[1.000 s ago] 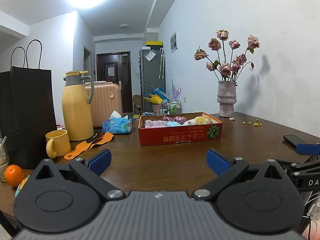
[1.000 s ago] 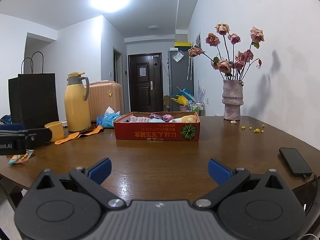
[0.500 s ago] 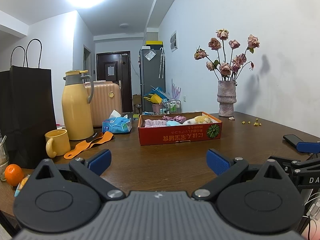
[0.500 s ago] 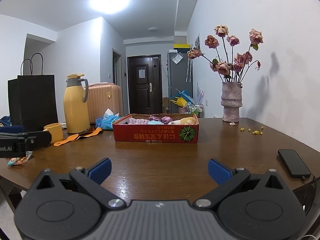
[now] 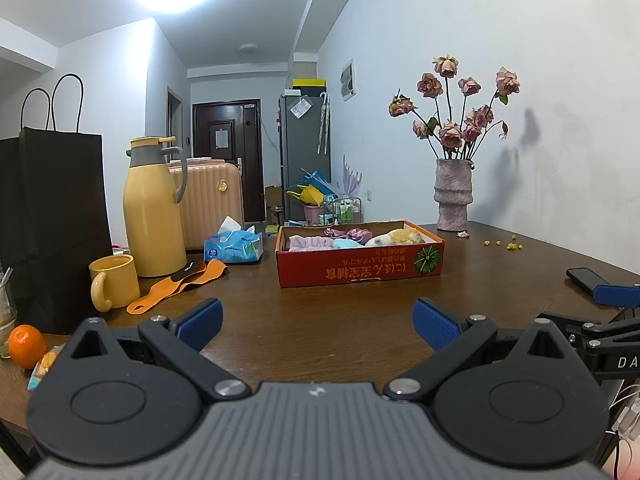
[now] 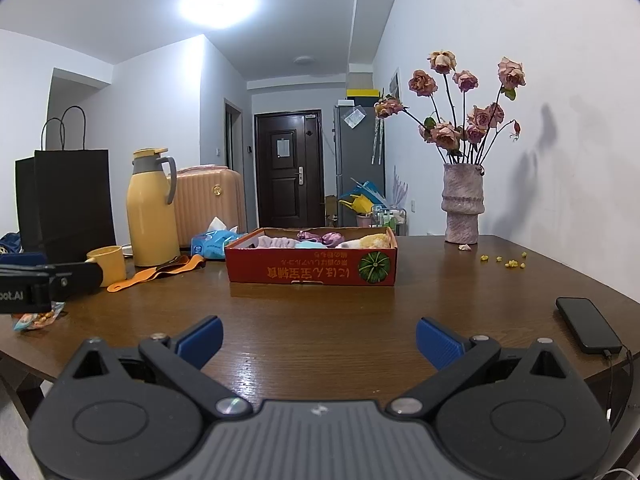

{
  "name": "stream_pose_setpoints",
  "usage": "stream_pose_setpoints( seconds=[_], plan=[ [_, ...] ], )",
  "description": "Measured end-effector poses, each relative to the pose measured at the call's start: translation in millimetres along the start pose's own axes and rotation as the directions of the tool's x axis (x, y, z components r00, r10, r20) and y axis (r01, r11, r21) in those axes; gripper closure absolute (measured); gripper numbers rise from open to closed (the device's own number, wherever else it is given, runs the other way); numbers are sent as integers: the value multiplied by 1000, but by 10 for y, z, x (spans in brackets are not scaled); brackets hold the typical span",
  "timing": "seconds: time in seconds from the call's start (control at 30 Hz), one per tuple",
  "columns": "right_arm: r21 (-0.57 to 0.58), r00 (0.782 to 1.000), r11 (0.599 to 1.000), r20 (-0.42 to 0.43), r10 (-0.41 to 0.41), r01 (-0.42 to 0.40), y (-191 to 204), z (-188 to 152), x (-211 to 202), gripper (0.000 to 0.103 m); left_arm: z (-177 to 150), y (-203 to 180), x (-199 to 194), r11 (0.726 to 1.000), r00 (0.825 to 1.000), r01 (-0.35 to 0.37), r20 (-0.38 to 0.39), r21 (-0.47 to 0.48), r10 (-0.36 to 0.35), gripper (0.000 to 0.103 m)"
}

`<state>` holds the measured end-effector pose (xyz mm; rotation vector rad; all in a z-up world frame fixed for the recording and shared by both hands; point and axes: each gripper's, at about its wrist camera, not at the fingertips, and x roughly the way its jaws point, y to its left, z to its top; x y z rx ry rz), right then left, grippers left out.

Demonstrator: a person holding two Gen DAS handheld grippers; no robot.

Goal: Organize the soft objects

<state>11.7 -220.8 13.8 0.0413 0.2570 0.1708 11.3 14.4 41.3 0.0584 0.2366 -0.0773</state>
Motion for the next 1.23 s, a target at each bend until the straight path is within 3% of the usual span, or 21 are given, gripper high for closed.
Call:
stream_pose_setpoints(
  seconds=[1.23],
  plan=[
    [5,1000,1000,-3,-5,5,-14,15,17,0,29,28,-22,1000,1000,7,5,-17,-7,0]
  ],
)
